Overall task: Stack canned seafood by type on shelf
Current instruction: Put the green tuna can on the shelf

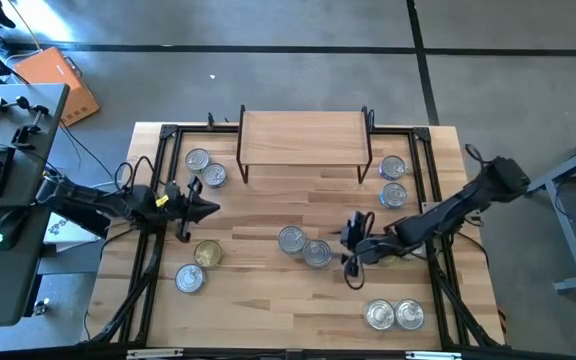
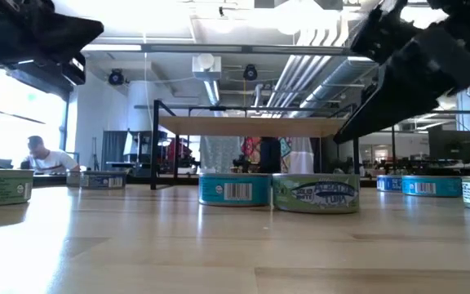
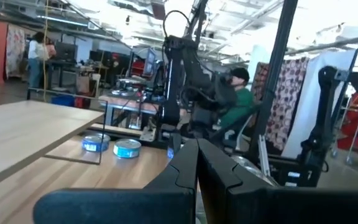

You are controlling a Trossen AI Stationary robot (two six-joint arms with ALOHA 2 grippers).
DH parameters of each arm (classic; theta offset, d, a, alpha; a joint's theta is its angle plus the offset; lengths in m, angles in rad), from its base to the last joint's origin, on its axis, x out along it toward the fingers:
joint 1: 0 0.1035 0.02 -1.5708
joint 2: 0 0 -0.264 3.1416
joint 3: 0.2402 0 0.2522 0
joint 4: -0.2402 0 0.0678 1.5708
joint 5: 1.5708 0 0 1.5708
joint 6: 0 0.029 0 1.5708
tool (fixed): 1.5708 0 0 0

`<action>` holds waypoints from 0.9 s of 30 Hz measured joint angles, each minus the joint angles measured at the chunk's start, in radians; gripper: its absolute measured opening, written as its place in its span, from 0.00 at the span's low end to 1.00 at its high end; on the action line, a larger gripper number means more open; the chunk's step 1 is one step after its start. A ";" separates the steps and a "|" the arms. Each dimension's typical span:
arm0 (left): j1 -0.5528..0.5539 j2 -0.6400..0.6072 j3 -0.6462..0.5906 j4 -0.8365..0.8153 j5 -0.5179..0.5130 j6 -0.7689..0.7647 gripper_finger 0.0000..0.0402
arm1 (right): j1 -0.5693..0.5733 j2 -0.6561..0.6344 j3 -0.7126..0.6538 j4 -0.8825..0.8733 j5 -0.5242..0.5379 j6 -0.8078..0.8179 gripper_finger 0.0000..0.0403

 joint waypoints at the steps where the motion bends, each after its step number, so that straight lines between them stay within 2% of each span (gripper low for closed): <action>1: -0.007 0.030 0.000 0.024 -0.001 0.006 0.00 | 0.009 -0.004 -0.007 0.021 -0.011 0.011 0.72; 5: -0.027 0.164 0.000 0.121 -0.008 0.007 0.00 | 0.050 0.040 -0.025 0.056 -0.040 0.045 0.72; 8: -0.035 0.270 0.029 0.134 -0.033 0.001 0.00 | 0.072 0.086 -0.026 0.053 -0.035 0.107 0.72; 15: -0.033 0.564 0.198 0.038 -0.040 0.005 0.00 | 0.094 0.206 -0.026 0.064 -0.052 0.211 0.72; 20: -0.031 0.750 0.310 0.035 -0.039 0.015 0.00 | 0.069 0.245 -0.022 0.089 -0.076 0.237 0.72; 27: -0.030 0.983 0.452 0.034 0.032 0.032 0.00 | 0.059 0.294 -0.021 0.148 -0.065 0.195 0.72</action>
